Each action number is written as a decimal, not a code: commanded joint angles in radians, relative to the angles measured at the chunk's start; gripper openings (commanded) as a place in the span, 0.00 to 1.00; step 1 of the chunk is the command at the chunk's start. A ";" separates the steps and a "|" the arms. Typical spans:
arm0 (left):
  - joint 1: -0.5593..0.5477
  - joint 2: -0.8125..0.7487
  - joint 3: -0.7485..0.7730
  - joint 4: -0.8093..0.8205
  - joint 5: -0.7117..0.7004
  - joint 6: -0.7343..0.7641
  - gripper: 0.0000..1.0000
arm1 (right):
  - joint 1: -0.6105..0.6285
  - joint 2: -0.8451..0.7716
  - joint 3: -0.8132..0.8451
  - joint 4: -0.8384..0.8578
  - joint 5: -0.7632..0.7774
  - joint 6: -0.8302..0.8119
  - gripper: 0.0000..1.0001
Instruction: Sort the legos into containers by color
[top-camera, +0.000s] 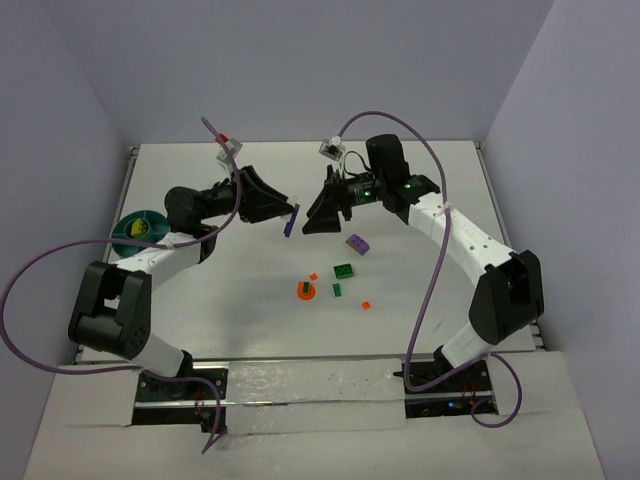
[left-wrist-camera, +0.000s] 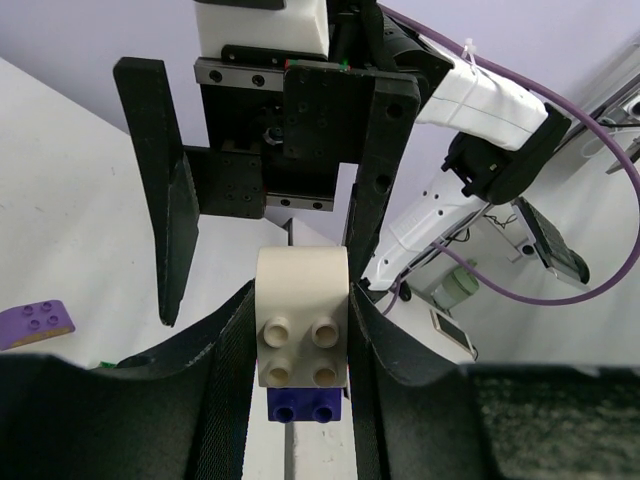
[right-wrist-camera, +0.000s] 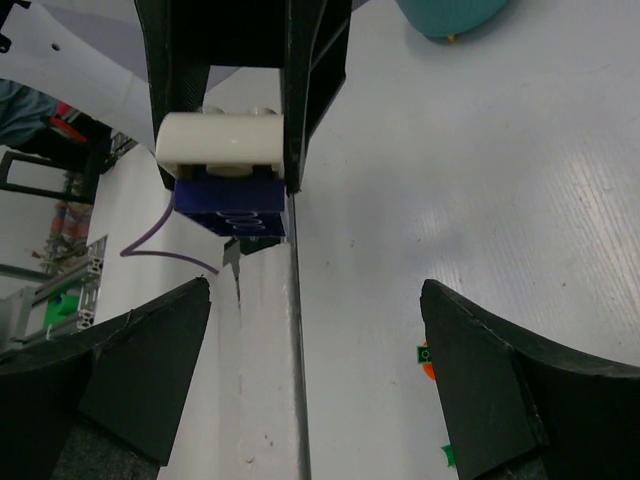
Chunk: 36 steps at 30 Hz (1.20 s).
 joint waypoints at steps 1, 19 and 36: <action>-0.018 -0.002 0.000 0.053 -0.003 0.007 0.00 | 0.025 0.007 0.072 0.062 -0.045 0.043 0.92; -0.038 0.004 -0.003 -0.011 0.003 0.062 0.00 | 0.064 0.030 0.131 0.011 -0.024 0.000 0.58; 0.026 0.001 -0.010 -0.037 0.033 0.079 0.00 | 0.064 -0.014 0.077 -0.014 -0.025 -0.044 0.00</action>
